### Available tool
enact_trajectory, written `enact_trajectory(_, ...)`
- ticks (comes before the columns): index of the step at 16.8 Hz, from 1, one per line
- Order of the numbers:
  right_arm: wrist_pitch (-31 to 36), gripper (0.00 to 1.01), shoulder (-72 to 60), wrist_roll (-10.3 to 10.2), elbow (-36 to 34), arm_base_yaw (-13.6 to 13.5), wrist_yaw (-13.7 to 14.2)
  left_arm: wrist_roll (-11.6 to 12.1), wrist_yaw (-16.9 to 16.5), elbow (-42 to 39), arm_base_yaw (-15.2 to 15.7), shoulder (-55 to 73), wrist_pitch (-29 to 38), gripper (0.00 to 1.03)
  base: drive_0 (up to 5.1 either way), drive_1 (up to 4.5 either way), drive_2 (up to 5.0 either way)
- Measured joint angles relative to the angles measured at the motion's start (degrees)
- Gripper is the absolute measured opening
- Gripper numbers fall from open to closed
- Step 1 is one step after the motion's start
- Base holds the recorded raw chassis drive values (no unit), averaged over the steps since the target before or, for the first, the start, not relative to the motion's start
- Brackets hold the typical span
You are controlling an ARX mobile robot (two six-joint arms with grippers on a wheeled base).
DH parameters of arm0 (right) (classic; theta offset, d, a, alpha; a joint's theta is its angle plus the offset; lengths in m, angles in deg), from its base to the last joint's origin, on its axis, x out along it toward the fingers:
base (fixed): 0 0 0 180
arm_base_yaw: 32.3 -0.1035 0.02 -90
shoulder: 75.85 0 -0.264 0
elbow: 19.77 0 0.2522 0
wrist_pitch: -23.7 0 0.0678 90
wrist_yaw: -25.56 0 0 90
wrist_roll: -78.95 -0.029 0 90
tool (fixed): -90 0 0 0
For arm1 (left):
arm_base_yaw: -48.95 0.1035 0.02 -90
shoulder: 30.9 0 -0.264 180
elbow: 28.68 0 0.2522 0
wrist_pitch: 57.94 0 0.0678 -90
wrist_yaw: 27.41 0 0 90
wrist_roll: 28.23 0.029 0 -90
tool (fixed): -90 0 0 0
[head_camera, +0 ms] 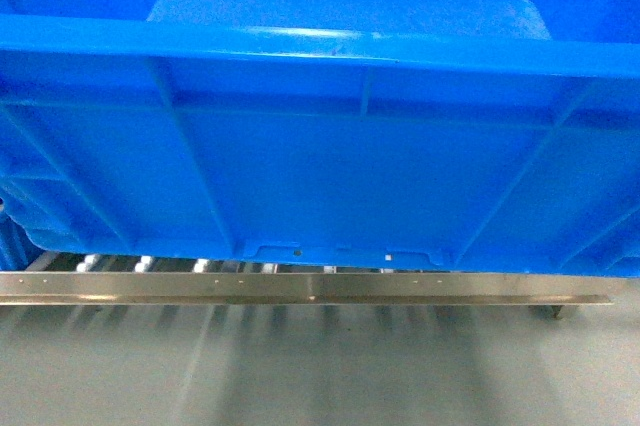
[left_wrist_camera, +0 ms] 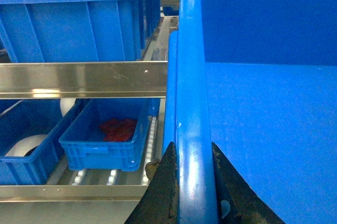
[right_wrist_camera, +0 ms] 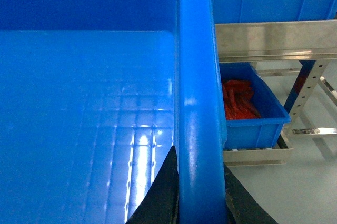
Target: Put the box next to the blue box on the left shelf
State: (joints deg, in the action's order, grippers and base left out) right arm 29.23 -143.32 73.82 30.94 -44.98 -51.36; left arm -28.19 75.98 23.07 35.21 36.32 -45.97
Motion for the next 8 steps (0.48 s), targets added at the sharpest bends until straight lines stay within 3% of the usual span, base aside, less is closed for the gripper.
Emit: enact_trajectory(8,0.0,0.08,0.0,0.1,0.0,0.1,0.2,0.0,-0.1,0.0,0.0,0.0,0.0,0.09,-5.1,2.33,2.3)
